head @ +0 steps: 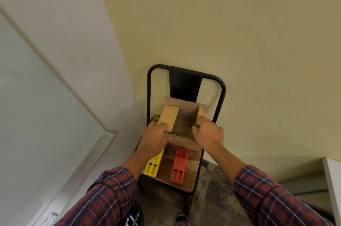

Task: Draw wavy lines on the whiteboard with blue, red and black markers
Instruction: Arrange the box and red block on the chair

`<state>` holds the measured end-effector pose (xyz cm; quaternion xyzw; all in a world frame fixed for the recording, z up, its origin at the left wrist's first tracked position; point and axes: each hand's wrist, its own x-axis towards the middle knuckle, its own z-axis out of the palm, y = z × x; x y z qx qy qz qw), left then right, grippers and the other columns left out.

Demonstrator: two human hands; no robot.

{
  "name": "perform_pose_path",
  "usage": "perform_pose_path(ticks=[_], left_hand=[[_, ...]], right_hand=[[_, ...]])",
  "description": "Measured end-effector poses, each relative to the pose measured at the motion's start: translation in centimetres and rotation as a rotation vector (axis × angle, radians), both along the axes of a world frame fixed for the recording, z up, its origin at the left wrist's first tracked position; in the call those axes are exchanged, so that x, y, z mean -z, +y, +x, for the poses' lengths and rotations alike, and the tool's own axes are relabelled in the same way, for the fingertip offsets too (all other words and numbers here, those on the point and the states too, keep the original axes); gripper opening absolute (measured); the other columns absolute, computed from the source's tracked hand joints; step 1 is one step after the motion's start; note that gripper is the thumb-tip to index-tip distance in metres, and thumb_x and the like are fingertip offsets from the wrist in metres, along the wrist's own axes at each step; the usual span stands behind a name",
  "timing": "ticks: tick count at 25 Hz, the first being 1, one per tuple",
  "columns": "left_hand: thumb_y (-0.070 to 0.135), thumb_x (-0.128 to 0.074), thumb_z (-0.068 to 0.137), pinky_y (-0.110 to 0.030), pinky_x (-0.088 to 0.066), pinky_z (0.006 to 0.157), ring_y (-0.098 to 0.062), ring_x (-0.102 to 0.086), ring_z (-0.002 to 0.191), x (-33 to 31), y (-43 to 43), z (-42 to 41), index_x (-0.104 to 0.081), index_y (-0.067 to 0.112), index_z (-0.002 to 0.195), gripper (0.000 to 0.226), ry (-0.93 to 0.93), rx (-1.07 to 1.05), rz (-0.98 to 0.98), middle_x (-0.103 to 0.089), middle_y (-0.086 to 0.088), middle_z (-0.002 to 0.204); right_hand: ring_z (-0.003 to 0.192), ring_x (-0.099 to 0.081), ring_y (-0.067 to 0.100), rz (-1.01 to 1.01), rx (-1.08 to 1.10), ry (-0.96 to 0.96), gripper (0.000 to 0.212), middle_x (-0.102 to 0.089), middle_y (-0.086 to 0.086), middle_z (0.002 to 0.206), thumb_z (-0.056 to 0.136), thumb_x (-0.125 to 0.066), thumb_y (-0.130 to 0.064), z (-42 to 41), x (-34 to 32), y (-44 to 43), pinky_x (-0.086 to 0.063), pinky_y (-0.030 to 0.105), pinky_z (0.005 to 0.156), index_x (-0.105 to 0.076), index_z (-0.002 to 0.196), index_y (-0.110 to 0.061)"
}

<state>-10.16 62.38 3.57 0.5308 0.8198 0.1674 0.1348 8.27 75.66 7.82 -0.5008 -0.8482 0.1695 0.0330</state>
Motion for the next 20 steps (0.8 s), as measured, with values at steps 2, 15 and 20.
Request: perform_pose_path(ticks=[2, 15, 20], left_hand=[[0.036, -0.068, 0.1, -0.041, -0.033, 0.12, -0.025, -0.036, 0.147, 0.0, 0.1, -0.1, -0.054, 0.019, 0.151, 0.055, -0.016, -0.002, 0.003, -0.052, 0.0, 0.157], [0.034, -0.084, 0.084, -0.028, -0.038, 0.08, -0.016, -0.048, 0.095, 0.0, -1.0, 1.6, -0.053, 0.02, 0.098, 0.036, 0.183, -0.242, 0.316, -0.053, -0.002, 0.103], [0.039, -0.059, 0.099, -0.033, -0.049, 0.091, -0.021, -0.056, 0.112, 1.3, -0.9, 2.1, -0.062, 0.019, 0.119, 0.028, 0.238, -0.157, 0.211, -0.054, -0.004, 0.124]], right_hand=[[0.101, -0.064, 0.027, -0.095, -0.055, -0.031, 0.028, -0.064, 0.002, 0.103, 0.102, -0.045, -0.041, -0.4, 0.2, 0.4, -0.046, 0.047, 0.093, -0.064, 0.109, -0.021], [0.095, -0.063, 0.022, -0.023, -0.074, 0.146, 0.032, -0.064, 0.0, 0.097, 0.107, -0.041, -0.042, 0.2, 0.4, 2.2, -0.045, 0.045, 0.094, -0.063, 0.096, -0.021], [0.145, -0.044, 0.027, 0.108, -0.194, 0.1, 0.055, -0.046, 0.007, 0.157, 0.107, -0.037, -0.048, -0.2, 1.2, 3.2, -0.036, 0.052, 0.116, -0.048, 0.15, -0.016]])
